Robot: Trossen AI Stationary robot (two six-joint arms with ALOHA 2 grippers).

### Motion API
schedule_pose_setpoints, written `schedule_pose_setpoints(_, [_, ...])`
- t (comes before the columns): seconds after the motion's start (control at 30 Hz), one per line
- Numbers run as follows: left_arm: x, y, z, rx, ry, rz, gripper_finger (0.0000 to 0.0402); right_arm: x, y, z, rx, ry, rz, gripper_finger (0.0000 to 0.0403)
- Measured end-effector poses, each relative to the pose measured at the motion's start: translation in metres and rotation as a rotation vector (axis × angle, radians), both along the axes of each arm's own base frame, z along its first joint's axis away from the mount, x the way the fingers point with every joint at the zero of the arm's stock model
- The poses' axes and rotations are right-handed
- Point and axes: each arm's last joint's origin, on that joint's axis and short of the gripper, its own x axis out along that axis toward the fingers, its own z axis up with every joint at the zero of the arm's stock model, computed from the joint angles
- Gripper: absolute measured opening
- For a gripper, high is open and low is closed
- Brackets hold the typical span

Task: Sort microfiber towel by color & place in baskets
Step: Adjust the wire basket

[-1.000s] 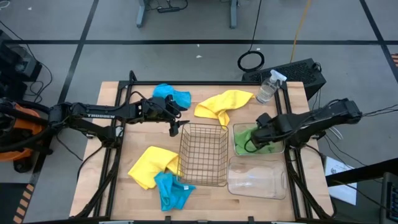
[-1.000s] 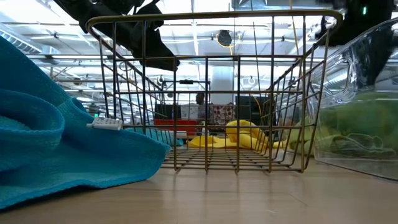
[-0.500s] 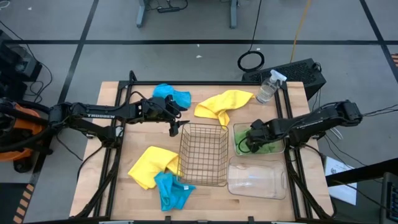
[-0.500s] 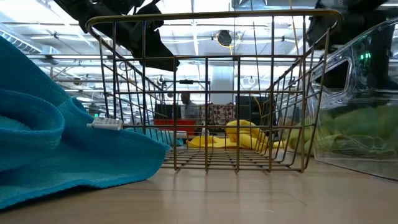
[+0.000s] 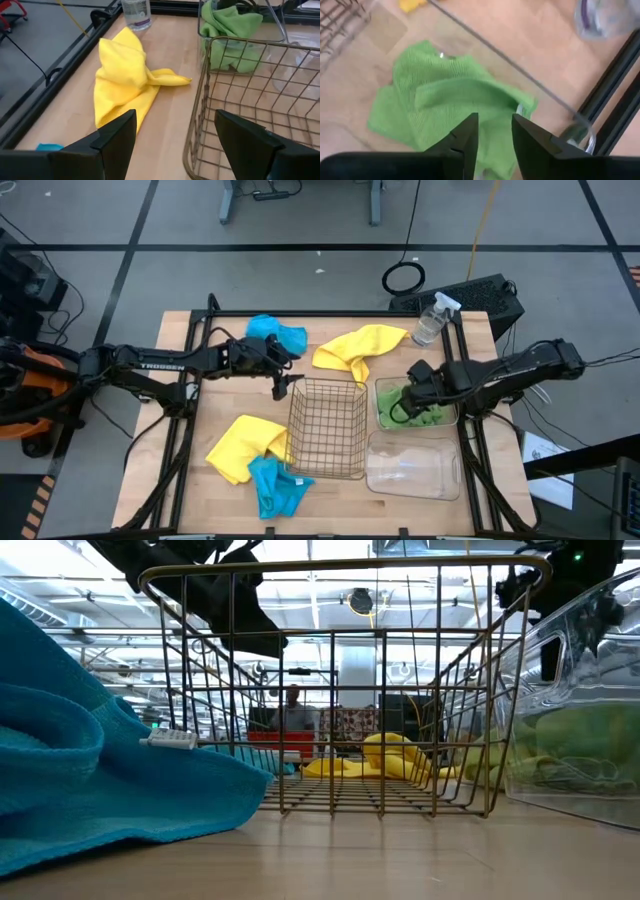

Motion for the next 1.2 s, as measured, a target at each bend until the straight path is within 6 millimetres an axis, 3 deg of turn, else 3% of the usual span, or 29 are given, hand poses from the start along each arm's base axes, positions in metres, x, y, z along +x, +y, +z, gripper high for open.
schedule_pose_setpoints(0.17, [0.000,-0.011,-0.005,-0.057,0.015,-0.012,0.0271,0.002,0.011,-0.007,-0.099,-0.055,0.071,0.0129])
schedule_pose_setpoints(0.3, [-0.004,-0.022,-0.015,-0.109,0.082,-0.018,0.0271,0.009,0.026,-0.010,-0.189,-0.196,0.150,0.0128])
schedule_pose_setpoints(0.7, [-0.039,-0.065,-0.050,-0.362,0.559,0.085,0.0271,0.026,0.069,0.004,-0.452,-0.594,0.275,0.0116])
schedule_pose_setpoints(0.87, [-0.042,-0.082,-0.047,-0.336,0.570,0.080,0.0271,0.034,0.076,0.007,-0.461,-0.636,0.333,0.0116])
schedule_pose_setpoints(1.0, [-0.027,-0.083,-0.022,-0.282,0.436,0.042,0.0271,0.035,0.076,0.007,-0.476,-0.624,0.358,0.0116])
schedule_pose_setpoints(1.2, [-0.027,-0.083,-0.019,-0.221,0.422,0.077,0.0271,0.037,0.077,0.007,-0.452,-0.629,0.355,0.0116])
